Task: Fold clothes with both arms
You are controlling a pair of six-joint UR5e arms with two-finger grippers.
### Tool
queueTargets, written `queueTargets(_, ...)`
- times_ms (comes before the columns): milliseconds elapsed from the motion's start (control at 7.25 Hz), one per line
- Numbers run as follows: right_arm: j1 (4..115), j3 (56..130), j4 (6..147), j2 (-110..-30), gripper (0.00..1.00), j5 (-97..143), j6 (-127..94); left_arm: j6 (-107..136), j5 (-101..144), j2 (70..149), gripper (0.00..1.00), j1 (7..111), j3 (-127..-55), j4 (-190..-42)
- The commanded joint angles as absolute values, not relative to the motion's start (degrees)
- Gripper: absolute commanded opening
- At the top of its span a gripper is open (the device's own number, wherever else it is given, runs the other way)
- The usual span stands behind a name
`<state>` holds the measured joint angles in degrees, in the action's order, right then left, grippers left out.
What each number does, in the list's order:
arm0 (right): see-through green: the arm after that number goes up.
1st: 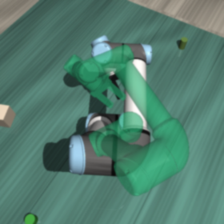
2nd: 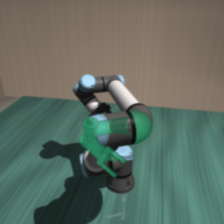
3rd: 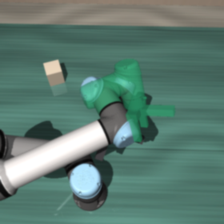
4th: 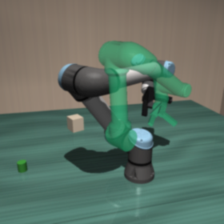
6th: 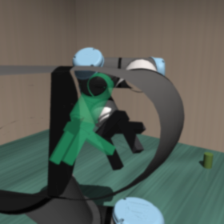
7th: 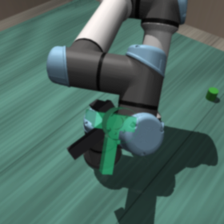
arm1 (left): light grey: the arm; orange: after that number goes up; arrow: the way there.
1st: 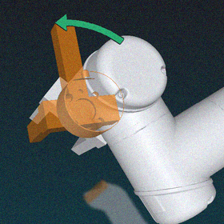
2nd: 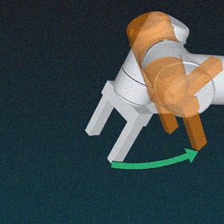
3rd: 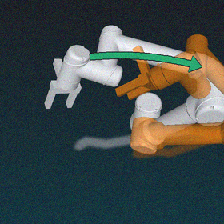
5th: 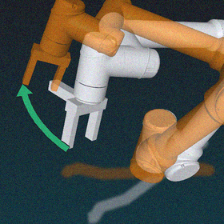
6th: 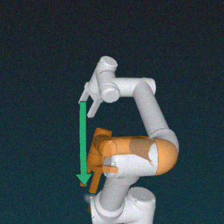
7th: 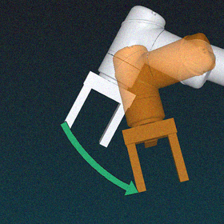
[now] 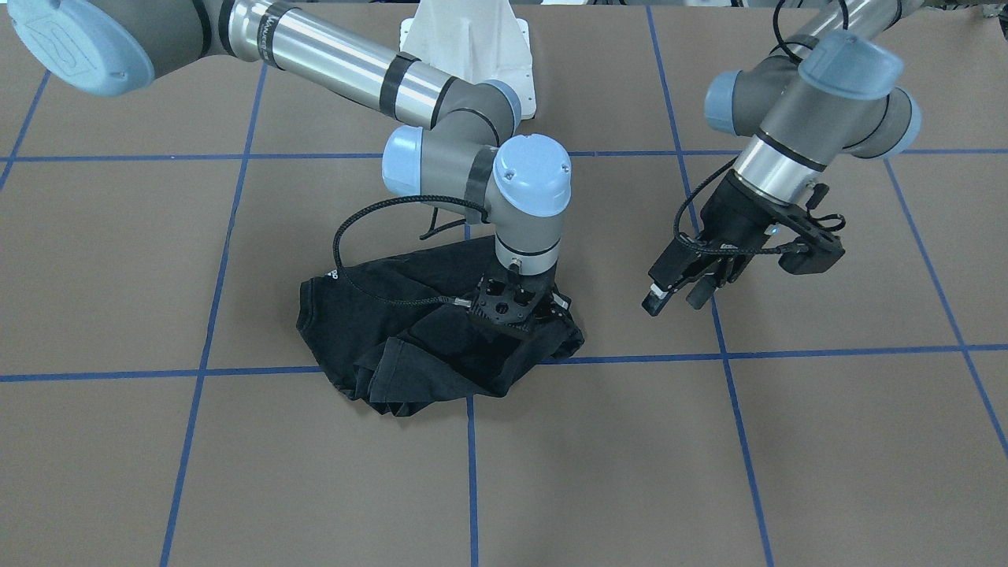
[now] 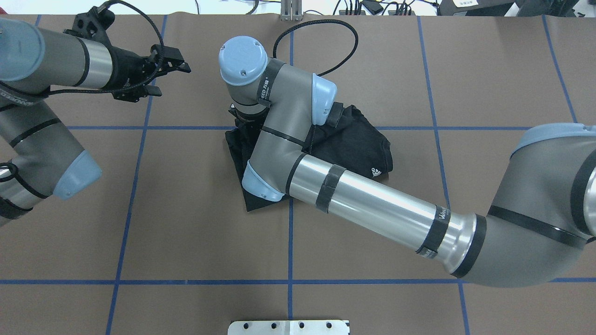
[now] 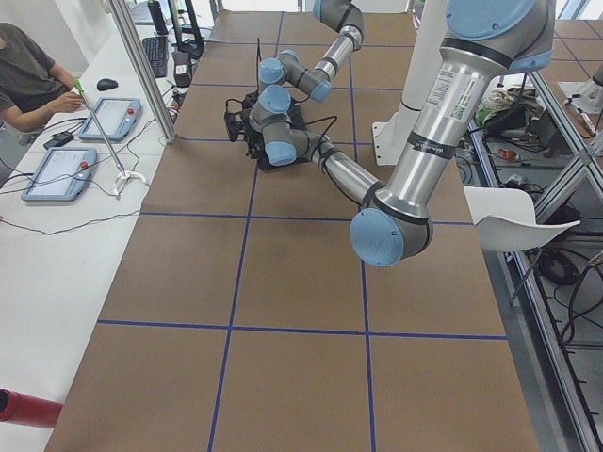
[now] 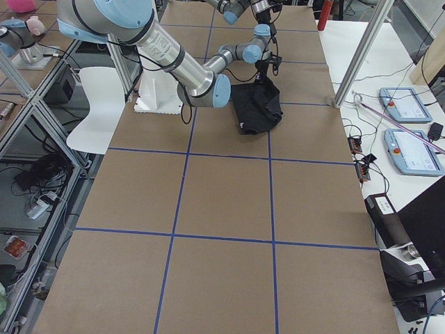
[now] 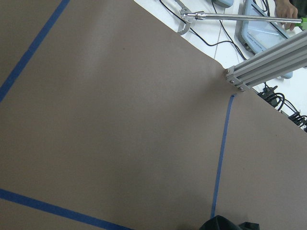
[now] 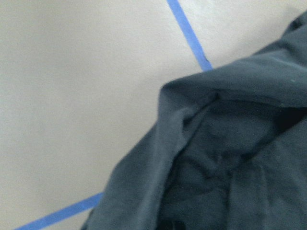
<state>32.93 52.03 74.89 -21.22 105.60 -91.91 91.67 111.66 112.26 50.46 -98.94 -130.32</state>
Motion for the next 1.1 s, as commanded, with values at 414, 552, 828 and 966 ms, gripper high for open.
queueTargets(414, 31.2, 33.5, 59.9, -10.0, 0.00, 99.8, -93.1, 91.8, 112.2, 108.8, 1.00, 50.6, -103.1, -130.3)
queueTargets(552, 30.8, 32.9, 59.6, -9.9, 0.00, 99.3, -93.1, 91.8, 112.2, 108.8, 1.00, 50.7, -103.6, -129.5)
queueTargets(828, 30.8, 32.8, 59.7, -9.5, 0.00, 99.6, -93.1, 91.7, 112.4, 108.8, 0.99, 50.6, -106.5, -125.3)
queueTargets(966, 31.1, 32.9, 59.7, -9.5, 0.00, 100.6, -92.6, 91.7, 113.5, 108.8, 1.00, 50.7, -107.0, -125.2)
